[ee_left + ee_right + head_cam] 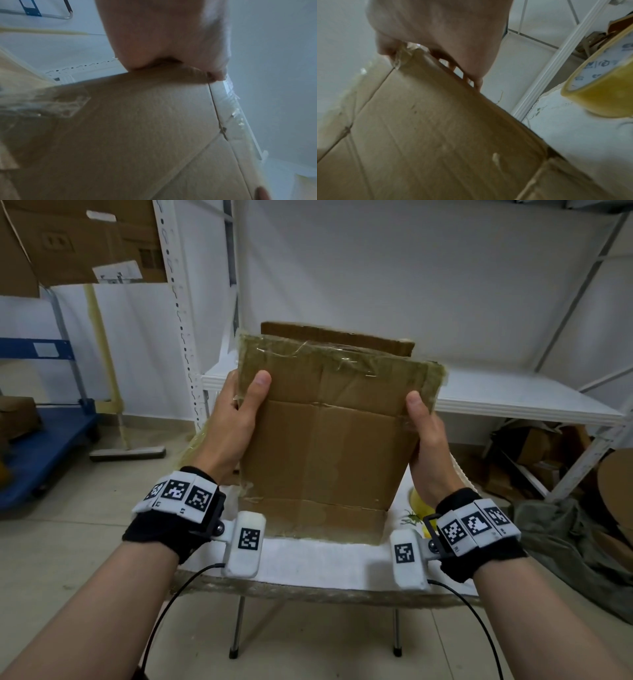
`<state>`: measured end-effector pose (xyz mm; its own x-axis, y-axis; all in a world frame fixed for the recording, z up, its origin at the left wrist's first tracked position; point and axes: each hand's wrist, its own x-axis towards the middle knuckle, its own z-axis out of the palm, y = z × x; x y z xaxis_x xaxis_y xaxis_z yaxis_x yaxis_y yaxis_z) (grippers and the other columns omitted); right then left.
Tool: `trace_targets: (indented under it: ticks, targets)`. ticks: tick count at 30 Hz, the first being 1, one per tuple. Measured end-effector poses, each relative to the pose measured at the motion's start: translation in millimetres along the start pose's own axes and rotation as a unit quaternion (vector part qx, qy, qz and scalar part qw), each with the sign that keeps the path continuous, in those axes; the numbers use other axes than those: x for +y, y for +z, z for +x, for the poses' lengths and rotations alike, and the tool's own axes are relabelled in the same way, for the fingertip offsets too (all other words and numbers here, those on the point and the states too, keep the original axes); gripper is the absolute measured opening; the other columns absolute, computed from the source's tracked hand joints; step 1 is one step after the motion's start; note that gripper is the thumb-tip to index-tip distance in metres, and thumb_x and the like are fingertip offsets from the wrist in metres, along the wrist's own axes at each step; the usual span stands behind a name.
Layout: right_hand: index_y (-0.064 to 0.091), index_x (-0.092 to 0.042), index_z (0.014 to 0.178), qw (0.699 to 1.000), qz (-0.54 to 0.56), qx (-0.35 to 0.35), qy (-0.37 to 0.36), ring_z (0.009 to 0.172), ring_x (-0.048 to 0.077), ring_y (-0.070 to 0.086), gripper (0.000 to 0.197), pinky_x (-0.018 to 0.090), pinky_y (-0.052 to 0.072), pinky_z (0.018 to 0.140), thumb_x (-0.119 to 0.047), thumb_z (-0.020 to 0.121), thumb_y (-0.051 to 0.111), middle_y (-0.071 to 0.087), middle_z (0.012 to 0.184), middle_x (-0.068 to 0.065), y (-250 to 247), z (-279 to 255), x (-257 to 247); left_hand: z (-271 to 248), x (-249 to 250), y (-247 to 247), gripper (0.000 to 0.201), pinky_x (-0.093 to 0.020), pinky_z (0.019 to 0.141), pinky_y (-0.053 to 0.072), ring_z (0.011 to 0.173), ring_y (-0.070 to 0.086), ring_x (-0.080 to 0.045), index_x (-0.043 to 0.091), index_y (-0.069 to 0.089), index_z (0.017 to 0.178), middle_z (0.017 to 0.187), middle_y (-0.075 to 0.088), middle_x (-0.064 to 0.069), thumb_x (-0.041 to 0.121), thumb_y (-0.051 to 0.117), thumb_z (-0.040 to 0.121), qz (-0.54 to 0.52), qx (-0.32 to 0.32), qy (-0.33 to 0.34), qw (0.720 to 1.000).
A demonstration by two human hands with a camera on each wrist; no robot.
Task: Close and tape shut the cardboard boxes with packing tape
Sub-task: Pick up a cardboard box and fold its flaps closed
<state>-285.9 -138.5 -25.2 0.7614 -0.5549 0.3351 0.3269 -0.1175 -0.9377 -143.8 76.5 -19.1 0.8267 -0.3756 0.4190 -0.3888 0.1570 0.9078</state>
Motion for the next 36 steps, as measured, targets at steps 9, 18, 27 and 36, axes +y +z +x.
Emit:
trace_targets:
  ticks: [9,18,27,36]
  targets:
    - [0.054,-0.015,0.138,0.997,0.073,0.029,0.027,0.117,0.025,0.064,0.041,0.038,0.055,0.093,-0.016,0.097,0.057,0.062,0.135,0.009,5,11,-5,5,8,3,0.035,-0.039,0.095,0.047,0.107,0.061,-0.017,0.023,0.066,0.115,0.120,0.065,-0.003,0.042,0.054,0.088,-0.046,0.023,-0.024,0.998]
    - [0.048,-0.038,0.147,1.000,0.024,0.016,-0.009,0.138,0.014,0.046,0.071,0.048,0.039,0.117,-0.010,0.082,0.054,0.046,0.152,-0.014,1,19,-10,16,14,-6,0.073,-0.035,0.107,0.038,0.131,0.044,-0.010,0.043,0.037,0.148,0.151,0.040,0.013,0.036,0.061,0.080,-0.019,-0.042,-0.013,0.999]
    - [0.041,-0.040,0.150,1.000,0.015,0.013,-0.024,0.143,0.017,0.039,0.080,0.048,0.034,0.120,-0.011,0.077,0.053,0.036,0.158,-0.016,3,21,-9,34,23,-9,0.074,-0.031,0.107,0.038,0.138,0.040,-0.016,0.039,0.029,0.153,0.158,0.033,0.000,0.045,0.056,0.084,-0.016,-0.114,-0.034,0.993]
    - [0.049,-0.034,0.141,0.997,-0.006,0.024,-0.075,0.136,0.010,0.046,0.059,0.033,0.042,0.109,-0.014,0.086,0.058,0.052,0.146,-0.010,6,22,-2,30,20,-19,0.039,-0.039,0.114,0.032,0.129,0.046,-0.005,0.032,0.071,0.120,0.144,0.048,0.019,0.049,0.045,0.096,0.064,-0.121,-0.020,0.990]
